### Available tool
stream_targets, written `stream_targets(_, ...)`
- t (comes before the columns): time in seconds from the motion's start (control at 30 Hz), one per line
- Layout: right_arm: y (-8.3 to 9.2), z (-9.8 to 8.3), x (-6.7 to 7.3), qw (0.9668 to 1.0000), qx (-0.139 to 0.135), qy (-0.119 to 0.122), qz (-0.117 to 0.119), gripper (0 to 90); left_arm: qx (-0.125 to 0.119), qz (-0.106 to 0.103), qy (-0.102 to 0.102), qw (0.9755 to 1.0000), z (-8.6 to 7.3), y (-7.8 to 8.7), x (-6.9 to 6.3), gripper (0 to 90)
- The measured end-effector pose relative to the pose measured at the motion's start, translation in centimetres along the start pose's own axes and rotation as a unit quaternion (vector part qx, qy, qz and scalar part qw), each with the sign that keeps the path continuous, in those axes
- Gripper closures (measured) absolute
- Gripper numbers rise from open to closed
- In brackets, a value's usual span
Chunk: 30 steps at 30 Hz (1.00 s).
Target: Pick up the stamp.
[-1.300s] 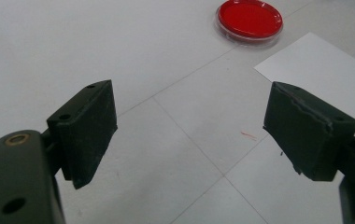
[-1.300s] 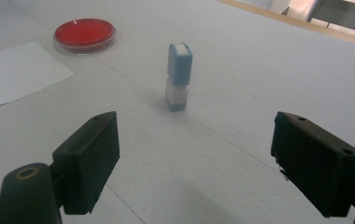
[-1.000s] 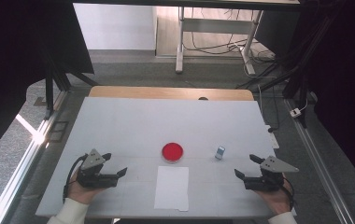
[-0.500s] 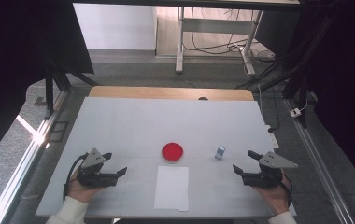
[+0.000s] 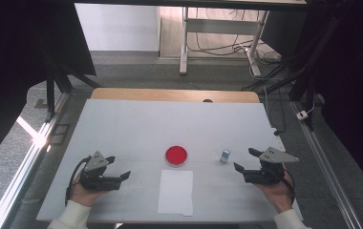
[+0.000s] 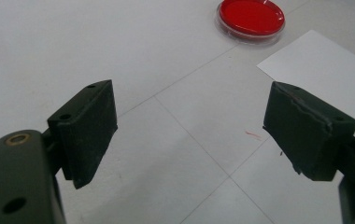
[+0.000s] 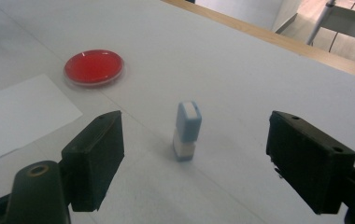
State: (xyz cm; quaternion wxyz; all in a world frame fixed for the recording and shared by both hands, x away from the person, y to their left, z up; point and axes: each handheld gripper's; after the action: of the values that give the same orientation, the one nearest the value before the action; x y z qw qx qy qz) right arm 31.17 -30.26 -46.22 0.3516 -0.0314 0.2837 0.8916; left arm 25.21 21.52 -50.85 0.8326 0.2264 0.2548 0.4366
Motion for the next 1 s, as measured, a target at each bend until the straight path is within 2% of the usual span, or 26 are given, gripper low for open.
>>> stream_targets(0.17, -0.7, 1.8, -0.6, 1.0, 0.003, 0.005, 0.002, 18.4, 0.001, -0.002, -0.003, 1.0, 0.0, -0.1, -0.1, 17.7)
stream_targets(0.37, -1.6, 2.9, -1.1, 0.9999, 0.004, 0.0, 0.01, 18.8, 0.004, -0.001, -0.005, 1.0, 0.0, -0.2, -0.2, 18.2)
stream_targets(0.5, -2.8, 3.7, -1.8, 0.9991, 0.021, -0.004, 0.038, 19.2, 0.006, 0.002, -0.005, 1.0, 0.0, -0.3, -0.2, 18.4)
stream_targets(0.73, -5.2, 3.7, -2.2, 0.9962, 0.056, 0.0, 0.067, 20.8, 0.011, 0.003, -0.006, 0.9999, 0.0, -0.5, -0.2, 18.3)
stream_targets(0.9, -6.3, 3.2, -2.1, 0.9941, 0.077, 0.012, 0.075, 23.1, 0.013, 0.003, -0.006, 0.9999, -0.1, -0.6, -0.1, 18.1)
stream_targets(1.0, -6.5, 3.0, -2.2, 0.9935, 0.082, 0.007, 0.079, 25.1, 0.015, 0.003, -0.005, 0.9999, -0.2, -0.7, -0.1, 18.1)
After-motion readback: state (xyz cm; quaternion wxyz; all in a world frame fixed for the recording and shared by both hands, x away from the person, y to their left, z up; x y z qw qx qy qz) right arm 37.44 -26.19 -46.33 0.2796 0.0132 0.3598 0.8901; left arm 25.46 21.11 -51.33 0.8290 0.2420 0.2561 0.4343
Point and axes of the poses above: each handheld gripper's, and its own axes: y roughly backward along the jaws, z roughly out of its top, x roughly to its left, and after that the axes turned 11 degrees about y, right-handed
